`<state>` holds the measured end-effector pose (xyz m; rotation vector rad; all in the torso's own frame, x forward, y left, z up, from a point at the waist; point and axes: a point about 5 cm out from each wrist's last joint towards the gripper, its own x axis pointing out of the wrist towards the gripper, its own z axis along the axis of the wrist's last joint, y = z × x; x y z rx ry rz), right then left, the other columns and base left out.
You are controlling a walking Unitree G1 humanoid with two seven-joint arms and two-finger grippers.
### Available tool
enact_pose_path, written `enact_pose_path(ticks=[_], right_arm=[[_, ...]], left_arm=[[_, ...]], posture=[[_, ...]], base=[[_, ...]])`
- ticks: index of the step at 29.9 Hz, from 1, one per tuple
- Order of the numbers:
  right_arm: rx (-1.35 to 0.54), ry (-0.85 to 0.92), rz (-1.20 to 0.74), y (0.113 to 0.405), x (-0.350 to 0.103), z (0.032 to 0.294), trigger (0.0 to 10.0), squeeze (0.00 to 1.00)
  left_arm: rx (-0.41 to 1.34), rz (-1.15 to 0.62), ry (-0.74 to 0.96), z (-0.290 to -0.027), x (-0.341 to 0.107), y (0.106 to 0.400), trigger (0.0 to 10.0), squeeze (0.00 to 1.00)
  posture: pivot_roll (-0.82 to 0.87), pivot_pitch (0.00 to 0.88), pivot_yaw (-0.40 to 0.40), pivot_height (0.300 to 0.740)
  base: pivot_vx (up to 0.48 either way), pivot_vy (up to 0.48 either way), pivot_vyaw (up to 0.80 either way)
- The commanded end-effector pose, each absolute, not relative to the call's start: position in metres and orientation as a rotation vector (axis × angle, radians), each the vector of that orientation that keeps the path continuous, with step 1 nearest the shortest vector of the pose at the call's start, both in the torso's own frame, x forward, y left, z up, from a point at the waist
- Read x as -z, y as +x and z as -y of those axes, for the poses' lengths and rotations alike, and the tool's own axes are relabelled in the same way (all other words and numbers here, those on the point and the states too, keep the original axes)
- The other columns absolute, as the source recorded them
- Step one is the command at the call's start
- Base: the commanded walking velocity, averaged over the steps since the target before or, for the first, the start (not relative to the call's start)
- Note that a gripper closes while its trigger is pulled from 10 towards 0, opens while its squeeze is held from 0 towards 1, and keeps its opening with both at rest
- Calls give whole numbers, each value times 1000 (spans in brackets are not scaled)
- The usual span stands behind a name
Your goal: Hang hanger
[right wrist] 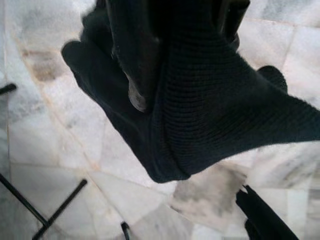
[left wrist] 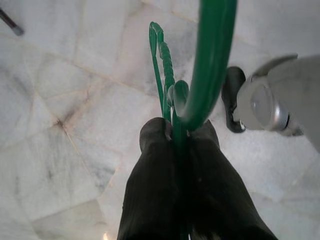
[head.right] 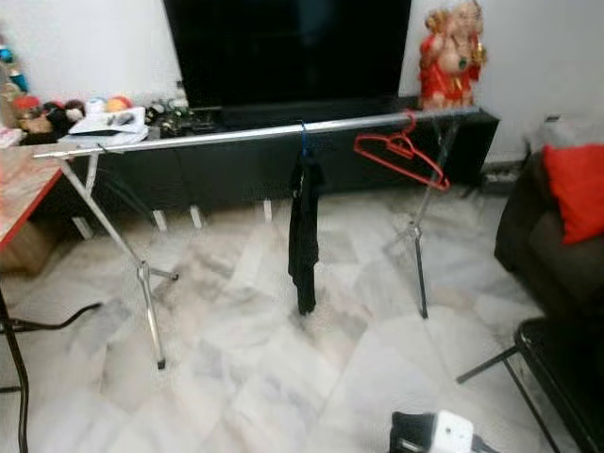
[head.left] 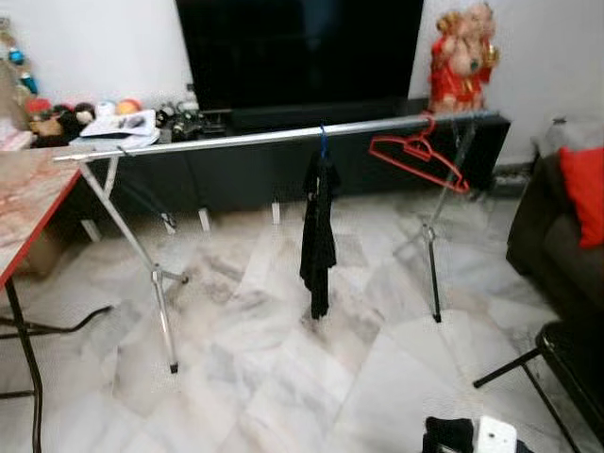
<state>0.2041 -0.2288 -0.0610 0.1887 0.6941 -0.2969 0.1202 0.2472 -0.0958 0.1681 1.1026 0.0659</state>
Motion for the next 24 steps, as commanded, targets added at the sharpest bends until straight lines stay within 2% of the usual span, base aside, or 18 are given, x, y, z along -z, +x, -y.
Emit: enact_pose_path(ticks=[1,8,14,16,19,20,21,22,23,24], right_arm=[[292,184,-617,221,49,232,10000,0],[268,183,-526,243,32,233,10000,0],[204,116,-442,266,12,233,10000,0],[204,116,-442,266,12,233,10000,0],[188,87,-350,281,-6,237,10000,0],[175,84,-253,301,-30,241,10000,0],[175,84,-253,301,-30,241,10000,0],[147,74,-208,315,-46,240,10000,0],[147,74,-208,315,-46,240,10000,0],[32,-32,-270,328,-54,228,10000,0]], left_arm=[[-52,-1077,148,-240,95,127,10000,0],[-62,-981,108,-234,88,149,10000,0],[-39,-828,167,-238,69,184,10000,0],[-39,-828,167,-238,69,184,10000,0],[-10,-719,235,-239,53,209,10000,0],[34,-560,257,-238,27,242,10000,0],[34,-560,257,-238,27,242,10000,0],[102,-453,254,-232,7,263,10000,0],[102,-453,254,-232,7,263,10000,0],[311,-391,252,-210,-13,280,10000,0]], posture=[[122,0,30,740],[128,0,27,740],[126,0,9,740],[126,0,9,740],[134,0,3,740],[129,0,-3,740],[129,0,-3,740],[127,0,-9,740],[127,0,-9,740],[129,0,-12,740]], base=[[0,0,0],[0,0,0],[0,0,0],[0,0,0],[0,0,0],[0,0,0],[0,0,0],[0,0,0],[0,0,0],[0,0,0]])
